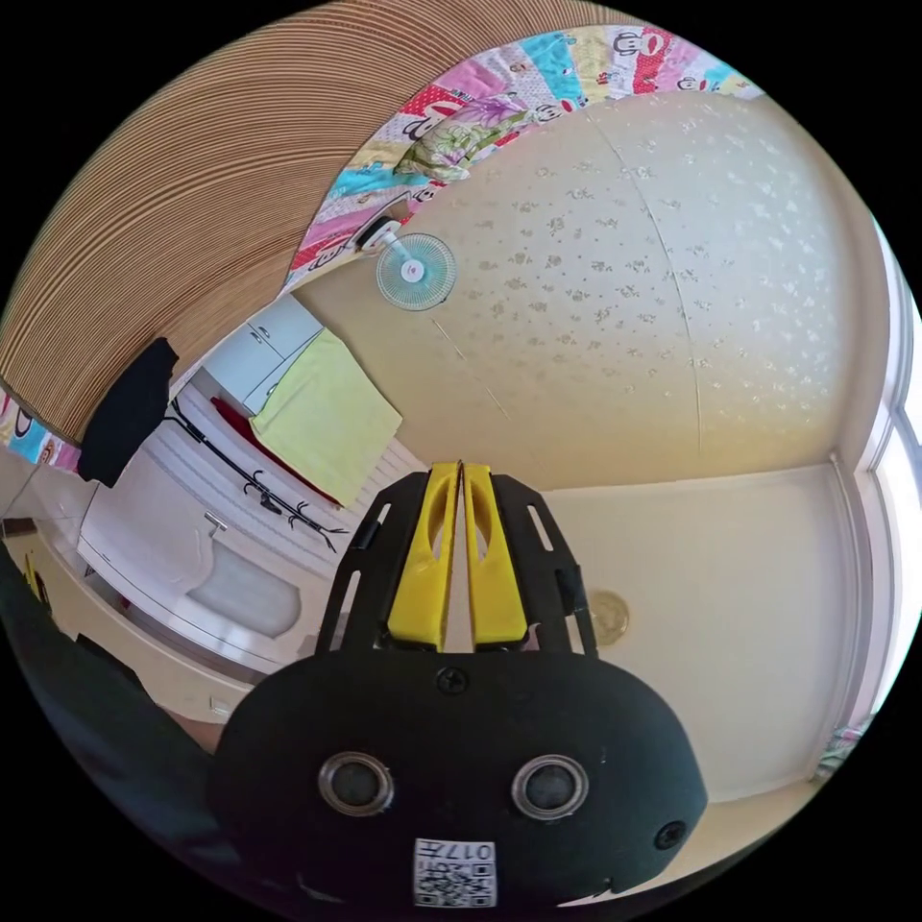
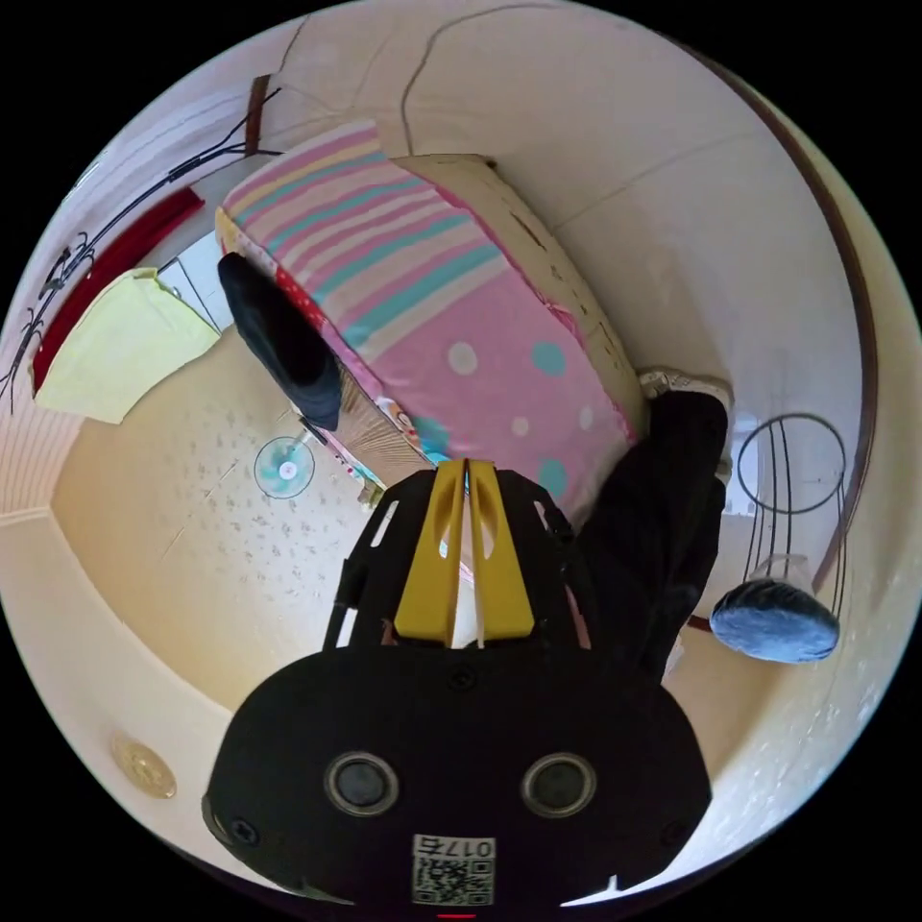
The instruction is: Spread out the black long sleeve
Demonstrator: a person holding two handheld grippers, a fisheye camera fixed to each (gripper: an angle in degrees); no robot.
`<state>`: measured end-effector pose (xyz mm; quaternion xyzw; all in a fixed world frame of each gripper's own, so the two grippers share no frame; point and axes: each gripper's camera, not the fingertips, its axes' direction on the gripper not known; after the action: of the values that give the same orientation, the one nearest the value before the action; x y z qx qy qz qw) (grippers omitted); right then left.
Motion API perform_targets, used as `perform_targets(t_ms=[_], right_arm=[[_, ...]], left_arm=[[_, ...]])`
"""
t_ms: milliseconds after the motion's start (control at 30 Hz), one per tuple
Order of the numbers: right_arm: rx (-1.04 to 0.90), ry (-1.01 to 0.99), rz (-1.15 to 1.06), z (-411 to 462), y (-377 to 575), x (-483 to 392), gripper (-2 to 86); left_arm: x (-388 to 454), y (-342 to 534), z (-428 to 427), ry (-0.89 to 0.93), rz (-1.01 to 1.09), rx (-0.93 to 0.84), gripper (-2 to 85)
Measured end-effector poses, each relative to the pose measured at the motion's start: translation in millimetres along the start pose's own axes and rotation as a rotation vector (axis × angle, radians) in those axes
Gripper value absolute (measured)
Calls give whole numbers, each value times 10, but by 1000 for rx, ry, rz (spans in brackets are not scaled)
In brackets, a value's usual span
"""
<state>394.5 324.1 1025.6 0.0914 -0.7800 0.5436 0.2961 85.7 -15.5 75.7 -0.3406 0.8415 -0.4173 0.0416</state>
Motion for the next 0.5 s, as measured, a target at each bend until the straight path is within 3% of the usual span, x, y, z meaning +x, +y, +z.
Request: perform_targets(t_ms=[133,333,500], right_arm=[[-38,-143,-9,485,89,9,6],[-360,-194,-207,1902,160,-853,4],[-560,-377,-161,3099,914,-1151,4]], left_arm=[[412,24,6,20,-3,-10,-10],[1083,25,-118,72,-29,-38,-10],[1838,58,-548,132,24,8,-10]])
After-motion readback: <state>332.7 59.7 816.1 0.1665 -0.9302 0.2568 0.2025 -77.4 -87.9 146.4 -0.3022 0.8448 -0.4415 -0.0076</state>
